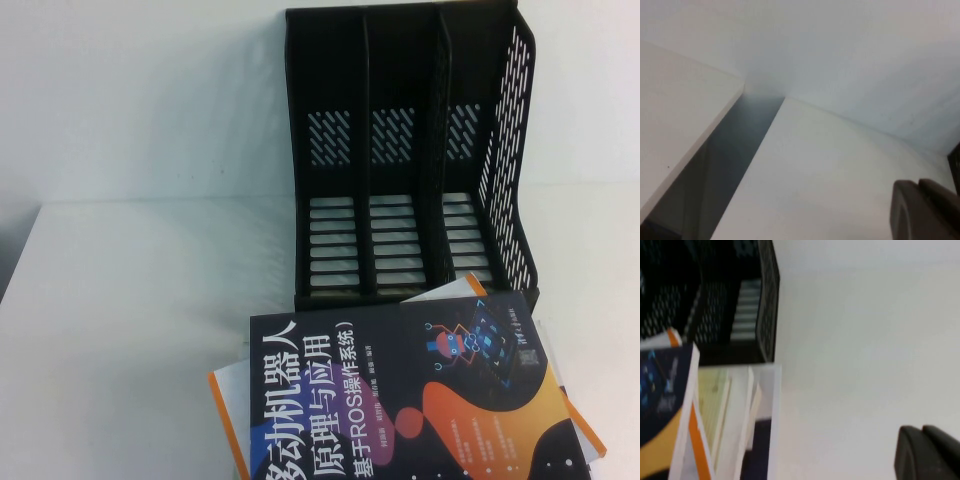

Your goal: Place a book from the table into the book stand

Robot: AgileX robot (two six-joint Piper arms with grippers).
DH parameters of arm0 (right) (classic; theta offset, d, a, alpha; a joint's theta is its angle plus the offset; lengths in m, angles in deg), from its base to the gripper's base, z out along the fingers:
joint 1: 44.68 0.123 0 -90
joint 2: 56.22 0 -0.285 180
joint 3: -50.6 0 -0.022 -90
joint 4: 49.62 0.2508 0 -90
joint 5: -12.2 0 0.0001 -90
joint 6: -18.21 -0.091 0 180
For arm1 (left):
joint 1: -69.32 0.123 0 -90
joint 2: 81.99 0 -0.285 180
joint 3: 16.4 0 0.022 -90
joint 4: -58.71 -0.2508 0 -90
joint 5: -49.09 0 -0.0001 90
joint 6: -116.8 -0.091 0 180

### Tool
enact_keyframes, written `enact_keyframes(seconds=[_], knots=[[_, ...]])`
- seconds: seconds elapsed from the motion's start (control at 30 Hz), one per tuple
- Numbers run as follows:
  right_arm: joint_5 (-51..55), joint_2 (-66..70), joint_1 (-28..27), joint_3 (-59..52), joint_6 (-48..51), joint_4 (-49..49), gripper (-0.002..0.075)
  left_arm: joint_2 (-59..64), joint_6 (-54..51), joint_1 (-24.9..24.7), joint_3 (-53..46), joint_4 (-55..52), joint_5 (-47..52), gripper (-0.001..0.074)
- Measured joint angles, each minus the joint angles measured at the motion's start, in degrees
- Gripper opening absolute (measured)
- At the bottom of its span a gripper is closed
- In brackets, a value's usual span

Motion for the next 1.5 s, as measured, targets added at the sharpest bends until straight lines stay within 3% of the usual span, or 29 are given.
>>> enact_keyframes(seconds=[0.2, 0.8, 0.93, 1.17, 1.3, 1.5], knots=[[10.1, 12.4, 3.6, 3.9, 3.1, 4.0, -0.0004, 7.6, -18.6, -1.7, 0.0, 17.6, 0.6, -0.0004], [10.1, 28.6, 4.6, 6.7, 26.4, 31.3, -0.0004, 34.1, -65.9, -2.7, 0.0, 68.9, 5.3, -0.0004], [9.7, 33.1, 4.6, 6.7, 29.4, 33.5, -0.0004, 38.5, -72.9, 1.9, 0.0, 76.3, 11.3, -0.0004], [9.0, 38.9, 6.6, 6.8, 31.2, 35.9, -0.0004, 45.5, -80.4, 18.7, 0.0, 87.6, 26.0, -0.0004], [8.3, 40.5, 9.1, 7.0, 31.7, 36.7, -0.0004, 47.6, -81.3, 19.5, 0.3, 89.0, 29.1, -0.0004], [7.1, 42.1, 11.3, 7.2, 32.9, 39.5, -0.0004, 48.0, -77.9, 19.4, 0.4, 80.9, 29.7, -0.0002]])
